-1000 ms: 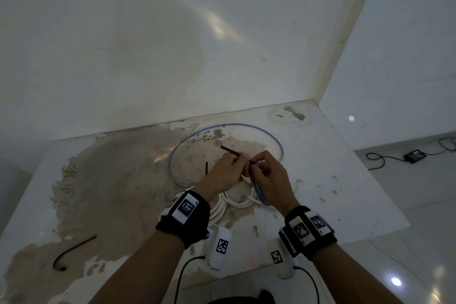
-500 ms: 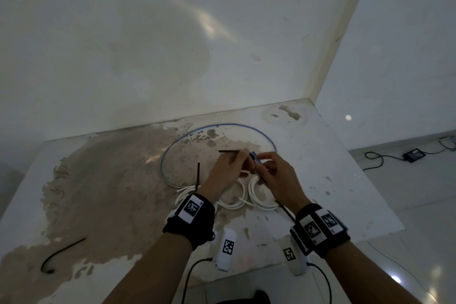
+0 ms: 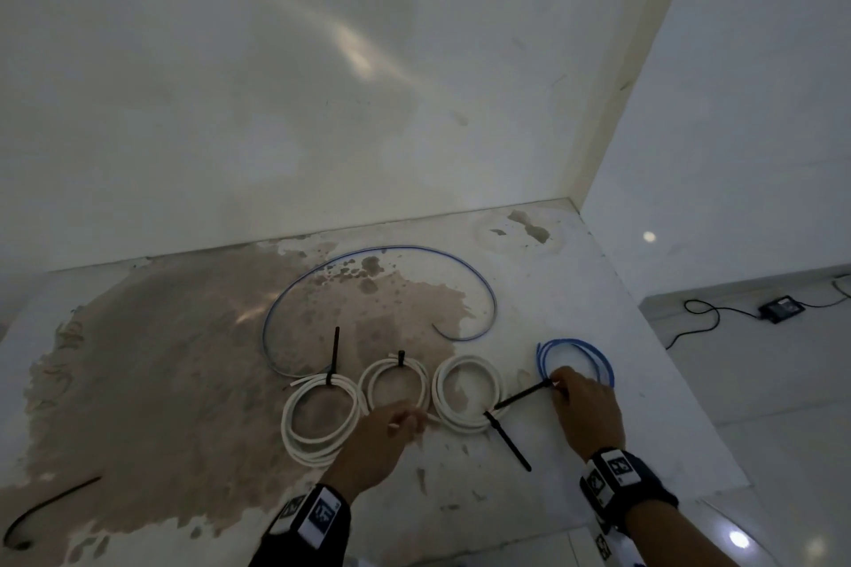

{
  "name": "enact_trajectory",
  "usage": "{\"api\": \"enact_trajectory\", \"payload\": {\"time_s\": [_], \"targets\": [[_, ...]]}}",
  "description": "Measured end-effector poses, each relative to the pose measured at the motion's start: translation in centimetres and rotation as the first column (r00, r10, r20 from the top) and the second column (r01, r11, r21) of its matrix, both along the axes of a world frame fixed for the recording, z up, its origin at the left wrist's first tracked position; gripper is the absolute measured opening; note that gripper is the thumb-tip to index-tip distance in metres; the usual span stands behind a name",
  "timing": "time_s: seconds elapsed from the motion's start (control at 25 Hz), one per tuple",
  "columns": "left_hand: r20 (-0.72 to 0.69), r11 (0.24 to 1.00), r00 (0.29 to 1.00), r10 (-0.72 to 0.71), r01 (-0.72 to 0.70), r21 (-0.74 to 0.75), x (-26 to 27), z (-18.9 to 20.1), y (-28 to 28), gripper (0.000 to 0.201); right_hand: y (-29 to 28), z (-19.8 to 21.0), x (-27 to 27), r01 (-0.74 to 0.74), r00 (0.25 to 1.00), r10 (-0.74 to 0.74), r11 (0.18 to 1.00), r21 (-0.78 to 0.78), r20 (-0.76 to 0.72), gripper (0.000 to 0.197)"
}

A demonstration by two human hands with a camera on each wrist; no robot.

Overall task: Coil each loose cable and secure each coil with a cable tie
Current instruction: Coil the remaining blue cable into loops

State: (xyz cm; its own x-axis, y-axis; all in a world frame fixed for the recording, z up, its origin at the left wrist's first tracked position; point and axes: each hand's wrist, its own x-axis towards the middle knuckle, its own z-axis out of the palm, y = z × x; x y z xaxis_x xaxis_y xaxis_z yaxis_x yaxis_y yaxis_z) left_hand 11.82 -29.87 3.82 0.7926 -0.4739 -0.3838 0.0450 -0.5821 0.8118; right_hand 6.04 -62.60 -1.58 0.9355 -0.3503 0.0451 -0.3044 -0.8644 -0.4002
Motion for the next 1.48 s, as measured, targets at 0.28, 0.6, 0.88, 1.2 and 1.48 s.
{"api": "enact_trajectory", "payload": {"time_s": [0.28,0.6,0.88,1.2,1.48], "targets": [[0.452,0.943,0.889,-0.074,-0.085,0.322,-0.5,-3.8,0.8,0.034,1.8,1.8,8.0,-0.124,0.992,0.121,0.985,0.120,0.028,0.024],[0.453,0.931,0.871,-0.190,0.014,0.365,-1.1,-4.5,1.6,0.062,3.6,2.3,16.0,-0.324,0.889,0.303,0.946,-0.003,-0.342,0.017],[0.520,0.956,0.834,-0.184,0.028,0.293,0.9,-3.5,1.9,0.049,4.9,13.0,17.2,-0.419,0.907,0.415,0.883,0.209,0.065,0.008],[0.792,0.981,0.582,0.185,-0.061,-0.184,12.4,18.2,-1.1,0.035,9.4,27.4,16.8,-0.606,0.780,0.590,0.630,0.486,0.208,0.005],[0.323,0.900,0.944,0.059,0.090,-0.427,15.9,27.0,1.1,0.039,8.9,31.7,17.8,-0.600,0.797,0.529,0.634,0.488,0.292,0.007]]}}
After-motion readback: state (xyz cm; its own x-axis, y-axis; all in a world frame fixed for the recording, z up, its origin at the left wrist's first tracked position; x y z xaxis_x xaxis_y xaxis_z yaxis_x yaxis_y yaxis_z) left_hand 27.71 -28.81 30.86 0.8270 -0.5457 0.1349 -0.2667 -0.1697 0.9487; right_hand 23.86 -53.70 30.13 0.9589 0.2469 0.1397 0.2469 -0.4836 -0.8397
